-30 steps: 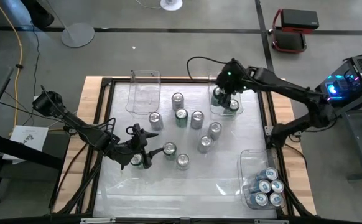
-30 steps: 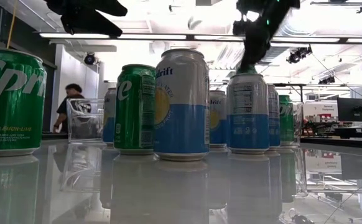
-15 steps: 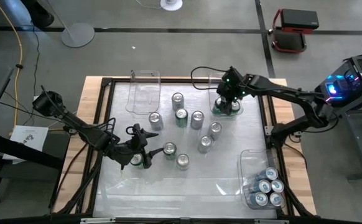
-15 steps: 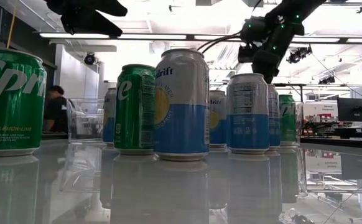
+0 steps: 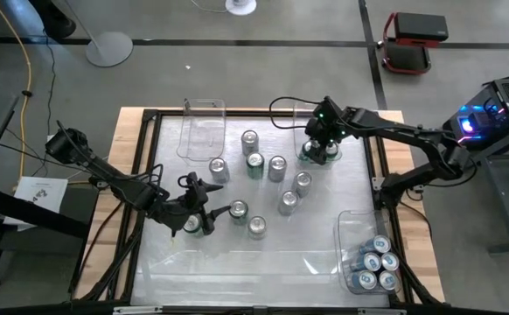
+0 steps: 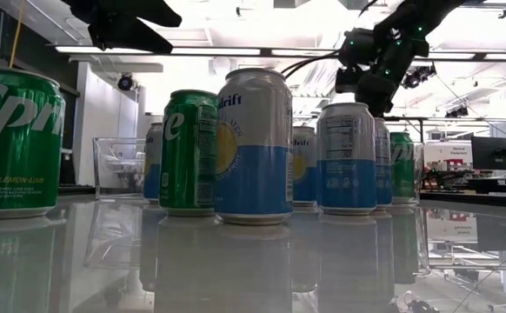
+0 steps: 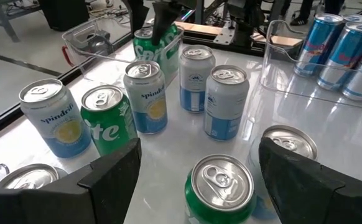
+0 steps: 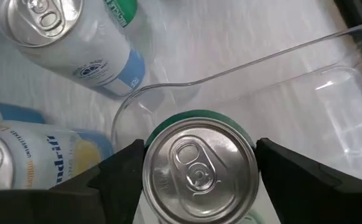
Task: Sort soda cans
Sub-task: Put the green soda can into the top right transparent bin
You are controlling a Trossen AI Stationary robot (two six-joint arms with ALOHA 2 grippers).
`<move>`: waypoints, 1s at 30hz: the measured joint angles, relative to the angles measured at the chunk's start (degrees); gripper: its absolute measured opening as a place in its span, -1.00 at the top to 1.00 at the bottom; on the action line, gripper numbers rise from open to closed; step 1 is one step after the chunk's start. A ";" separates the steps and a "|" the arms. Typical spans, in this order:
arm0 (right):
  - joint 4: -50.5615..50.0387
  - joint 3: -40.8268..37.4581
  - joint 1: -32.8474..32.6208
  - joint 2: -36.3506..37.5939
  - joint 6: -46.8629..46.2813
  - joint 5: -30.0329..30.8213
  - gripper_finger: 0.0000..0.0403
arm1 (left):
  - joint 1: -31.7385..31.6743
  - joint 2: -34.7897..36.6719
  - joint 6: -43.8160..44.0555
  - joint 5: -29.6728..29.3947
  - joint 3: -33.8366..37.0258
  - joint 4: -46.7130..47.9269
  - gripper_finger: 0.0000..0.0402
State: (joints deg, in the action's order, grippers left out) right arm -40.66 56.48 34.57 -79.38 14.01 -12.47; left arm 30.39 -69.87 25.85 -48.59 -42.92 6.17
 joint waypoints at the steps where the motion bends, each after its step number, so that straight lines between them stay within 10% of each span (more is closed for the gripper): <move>1: -0.03 -0.06 0.00 -0.02 -0.05 -0.37 -0.43 | 0.00 0.00 0.00 0.00 0.00 -0.02 -0.51; 21: -4.44 11.00 -0.99 -0.11 -1.50 8.62 -0.50 | 0.00 0.00 -0.15 0.05 0.00 0.65 -0.51; 30: 11.33 10.53 -12.86 -0.04 -2.62 5.29 -0.50 | -0.48 0.00 -1.75 -0.56 -0.02 6.33 -0.51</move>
State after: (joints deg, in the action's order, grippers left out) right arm -29.32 67.01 21.71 -79.42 11.38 -7.18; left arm 29.91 -69.87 24.10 -49.16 -42.94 12.50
